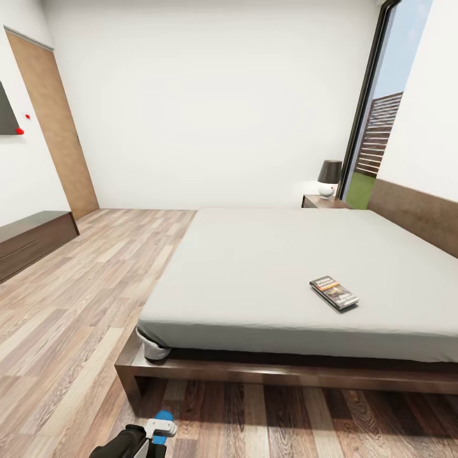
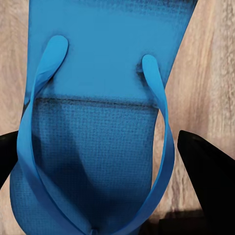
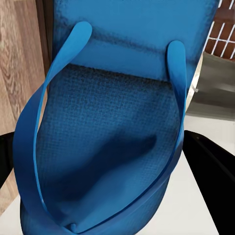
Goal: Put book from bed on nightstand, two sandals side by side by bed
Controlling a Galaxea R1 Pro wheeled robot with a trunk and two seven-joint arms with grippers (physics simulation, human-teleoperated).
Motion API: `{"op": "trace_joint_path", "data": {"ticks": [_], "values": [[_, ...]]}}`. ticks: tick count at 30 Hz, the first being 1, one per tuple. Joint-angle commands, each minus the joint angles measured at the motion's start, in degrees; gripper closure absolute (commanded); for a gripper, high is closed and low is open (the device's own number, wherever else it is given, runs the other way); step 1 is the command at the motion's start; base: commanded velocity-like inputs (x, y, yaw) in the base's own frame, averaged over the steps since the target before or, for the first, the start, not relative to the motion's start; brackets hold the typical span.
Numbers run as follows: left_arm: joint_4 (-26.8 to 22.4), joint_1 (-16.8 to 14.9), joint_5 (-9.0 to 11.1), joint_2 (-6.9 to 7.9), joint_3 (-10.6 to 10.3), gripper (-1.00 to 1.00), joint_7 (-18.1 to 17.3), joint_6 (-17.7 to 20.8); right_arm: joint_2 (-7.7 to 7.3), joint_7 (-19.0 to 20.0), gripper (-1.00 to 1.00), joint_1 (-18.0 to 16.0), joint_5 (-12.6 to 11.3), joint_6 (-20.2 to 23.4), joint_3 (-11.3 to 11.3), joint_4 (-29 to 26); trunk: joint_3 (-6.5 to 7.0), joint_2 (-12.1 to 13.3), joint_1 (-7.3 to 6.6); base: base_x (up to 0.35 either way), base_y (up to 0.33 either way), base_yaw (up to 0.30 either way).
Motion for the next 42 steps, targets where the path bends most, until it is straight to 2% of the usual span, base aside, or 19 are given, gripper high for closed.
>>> {"op": "trace_joint_path", "data": {"ticks": [1,13,16,29,42], "values": [[-0.13,0.0,-0.57,-0.04,0.49,1.0,-0.21,0.32,-0.01,-0.24,1.0,0.0,-0.44,0.51,0.35,-0.08,-0.06,-0.02,-0.01,0.0,0.0,0.0],[-0.13,0.0,-0.62,-0.04,0.6,1.0,-0.21,0.42,-0.02,-0.24,1.0,-0.03,-0.36,0.51,0.4,-0.06,2.1,4.79,-2.64,0.0,0.0,0.0],[-0.13,0.0,-0.59,-0.04,0.69,1.0,-0.32,1.82,-0.03,-0.24,1.0,0.0,-0.35,0.51,0.41,-0.04,2.64,5.99,-3.3,0.0,0.0,0.0],[-0.22,0.0,-0.41,-0.04,0.59,1.0,-1.63,3.83,0.03,-0.24,1.0,0.31,-0.22,0.52,0.41,-0.05,2.64,5.99,-3.3,0.0,0.0,0.0],[-0.22,0.0,-0.46,-0.04,0.49,1.0,-1.7,3.62,0.03,-0.2,1.0,0.48,-0.18,0.59,0.48,-0.05,0.3,0.78,-0.45,0.0,0.0,0.0]]}}
